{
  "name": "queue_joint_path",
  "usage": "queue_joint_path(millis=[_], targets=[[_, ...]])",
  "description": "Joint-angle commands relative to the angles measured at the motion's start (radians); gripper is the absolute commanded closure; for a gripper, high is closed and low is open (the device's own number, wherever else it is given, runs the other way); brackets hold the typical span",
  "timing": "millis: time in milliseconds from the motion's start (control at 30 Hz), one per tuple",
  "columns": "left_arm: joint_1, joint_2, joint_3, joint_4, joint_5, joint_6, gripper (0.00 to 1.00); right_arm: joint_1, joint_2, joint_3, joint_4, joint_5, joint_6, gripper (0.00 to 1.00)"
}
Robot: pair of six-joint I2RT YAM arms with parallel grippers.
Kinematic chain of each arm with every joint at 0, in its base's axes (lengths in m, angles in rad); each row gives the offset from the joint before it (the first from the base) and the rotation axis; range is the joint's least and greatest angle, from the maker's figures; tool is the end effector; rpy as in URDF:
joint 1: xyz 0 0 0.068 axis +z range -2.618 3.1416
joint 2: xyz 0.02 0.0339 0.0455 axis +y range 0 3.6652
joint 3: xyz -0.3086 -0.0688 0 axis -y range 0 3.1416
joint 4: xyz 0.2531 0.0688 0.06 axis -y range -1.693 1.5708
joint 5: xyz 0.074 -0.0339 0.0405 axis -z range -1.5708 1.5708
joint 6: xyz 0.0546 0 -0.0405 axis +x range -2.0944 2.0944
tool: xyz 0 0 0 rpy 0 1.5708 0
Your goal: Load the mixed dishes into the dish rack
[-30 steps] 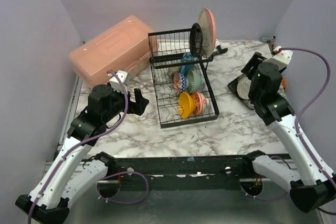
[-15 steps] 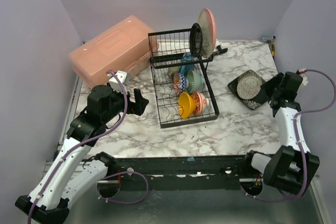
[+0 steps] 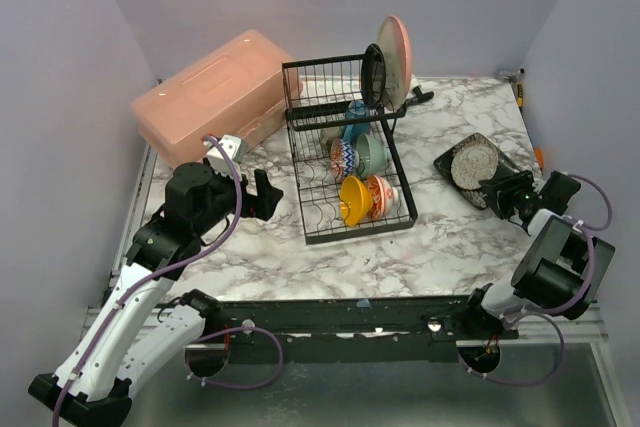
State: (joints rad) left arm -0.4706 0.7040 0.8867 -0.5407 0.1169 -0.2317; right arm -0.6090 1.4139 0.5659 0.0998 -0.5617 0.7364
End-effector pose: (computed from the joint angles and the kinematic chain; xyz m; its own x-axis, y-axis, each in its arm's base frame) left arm 0.1244 -0.0704 0.3733 -0.4297 -0.0373 -0.9022 0.4613 0.8498 -0.2549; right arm 0.2400 -0.1319 0.1864 -0.3033 0.9046 -0.2996 0.4963 0.4184 0.7607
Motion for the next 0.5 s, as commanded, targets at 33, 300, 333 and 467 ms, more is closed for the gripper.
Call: queue_joint_path(millis=[33,300,333,467], targets=[[0.005,-0.014,-0.008,0.008,0.024,-0.004,0.09,-0.005,0.052,-0.011,0.128,-0.11,0.048,0.46],[0.005,-0.012,-0.006,0.008,0.032,-0.006,0.09,-0.005,0.113,-0.003,0.144,-0.065,0.045,0.48],[0.004,-0.011,-0.006,0.009,0.032,-0.006,0.09,-0.005,0.119,-0.002,0.147,-0.058,0.048,0.48],[0.004,-0.011,-0.008,0.009,0.032,-0.006,0.09,-0.005,0.16,-0.001,0.195,-0.067,0.066,0.49]])
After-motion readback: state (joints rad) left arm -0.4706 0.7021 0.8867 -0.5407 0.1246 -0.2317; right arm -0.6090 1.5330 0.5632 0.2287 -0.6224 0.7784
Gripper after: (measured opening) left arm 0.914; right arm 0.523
